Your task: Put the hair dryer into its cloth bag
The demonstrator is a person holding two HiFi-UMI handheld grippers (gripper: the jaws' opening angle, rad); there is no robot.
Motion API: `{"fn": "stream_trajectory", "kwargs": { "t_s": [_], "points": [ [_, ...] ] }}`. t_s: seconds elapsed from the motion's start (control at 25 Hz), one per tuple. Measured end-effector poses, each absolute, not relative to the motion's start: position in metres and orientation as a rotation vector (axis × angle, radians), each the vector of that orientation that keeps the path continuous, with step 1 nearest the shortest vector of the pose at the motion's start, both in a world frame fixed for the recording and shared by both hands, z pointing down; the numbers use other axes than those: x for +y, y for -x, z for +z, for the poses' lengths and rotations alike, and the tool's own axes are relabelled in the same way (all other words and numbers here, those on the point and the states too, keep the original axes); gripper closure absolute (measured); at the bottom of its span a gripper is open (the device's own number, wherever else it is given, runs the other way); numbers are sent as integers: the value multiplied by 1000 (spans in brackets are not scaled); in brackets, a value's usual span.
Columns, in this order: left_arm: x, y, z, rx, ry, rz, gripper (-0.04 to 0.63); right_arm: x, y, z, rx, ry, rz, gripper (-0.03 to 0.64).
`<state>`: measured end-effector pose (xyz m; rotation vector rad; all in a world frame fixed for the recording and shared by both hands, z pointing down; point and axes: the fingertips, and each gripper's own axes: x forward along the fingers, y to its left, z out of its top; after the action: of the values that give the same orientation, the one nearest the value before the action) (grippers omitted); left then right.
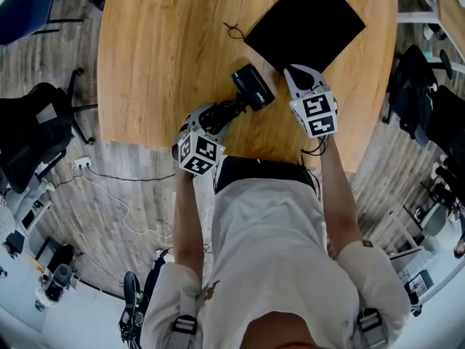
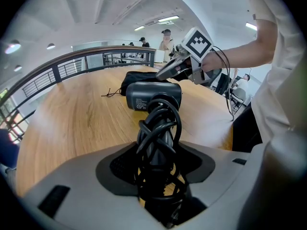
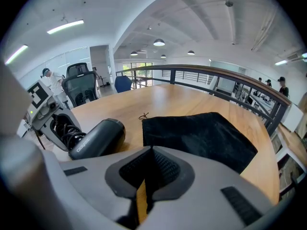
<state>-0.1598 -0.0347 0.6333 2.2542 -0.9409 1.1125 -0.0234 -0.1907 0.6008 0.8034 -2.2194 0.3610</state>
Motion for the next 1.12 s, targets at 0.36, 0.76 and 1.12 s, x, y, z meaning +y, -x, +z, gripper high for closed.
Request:
{"fn": "stream_trajectory", "kwargs": {
  "t_s": [0.36, 0.76, 1.12],
  "points": [
    [-38, 159, 628, -949, -2270, 1111, 356, -184, 30, 594, -2234, -797, 346, 589],
    [-41, 157, 627, -933, -2280, 1109, 356, -170, 45, 582, -2258, -783, 355, 589],
    [-45, 155, 627, -928, -2293, 1120, 356, -153, 57, 573, -2290, -759, 349, 589]
  ]
}}
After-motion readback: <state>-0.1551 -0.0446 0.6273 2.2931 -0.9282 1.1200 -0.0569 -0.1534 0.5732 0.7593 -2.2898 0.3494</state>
